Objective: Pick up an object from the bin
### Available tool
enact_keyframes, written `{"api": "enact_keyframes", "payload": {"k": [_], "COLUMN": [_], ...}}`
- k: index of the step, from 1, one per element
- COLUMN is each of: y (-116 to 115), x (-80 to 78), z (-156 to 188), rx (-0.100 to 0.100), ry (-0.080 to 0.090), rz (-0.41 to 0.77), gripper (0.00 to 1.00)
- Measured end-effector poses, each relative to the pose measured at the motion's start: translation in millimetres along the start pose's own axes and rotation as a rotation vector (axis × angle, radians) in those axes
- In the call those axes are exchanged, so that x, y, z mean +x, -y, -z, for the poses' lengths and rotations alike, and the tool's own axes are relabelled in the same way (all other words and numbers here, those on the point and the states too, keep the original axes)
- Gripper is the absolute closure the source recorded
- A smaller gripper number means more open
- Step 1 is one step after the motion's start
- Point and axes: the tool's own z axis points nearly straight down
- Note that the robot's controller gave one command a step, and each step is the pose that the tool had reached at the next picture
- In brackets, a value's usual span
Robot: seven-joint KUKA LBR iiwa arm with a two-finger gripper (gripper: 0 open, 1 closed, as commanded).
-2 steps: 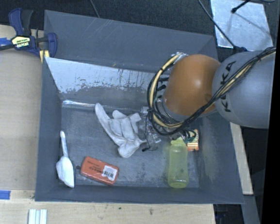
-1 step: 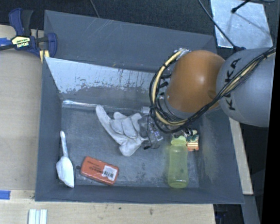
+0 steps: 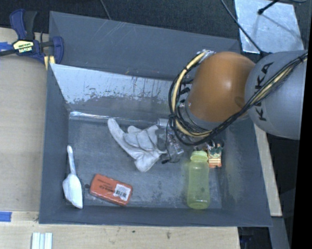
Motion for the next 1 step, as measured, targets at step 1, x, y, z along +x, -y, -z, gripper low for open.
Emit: {"api": "enact_keyframes", "payload": {"k": [1], "y": [0.5], "x": [-0.7], "z": [6.9], "rx": [0.001], "ry": [0.003], "rz": [-0.001], "gripper": [1.00]}}
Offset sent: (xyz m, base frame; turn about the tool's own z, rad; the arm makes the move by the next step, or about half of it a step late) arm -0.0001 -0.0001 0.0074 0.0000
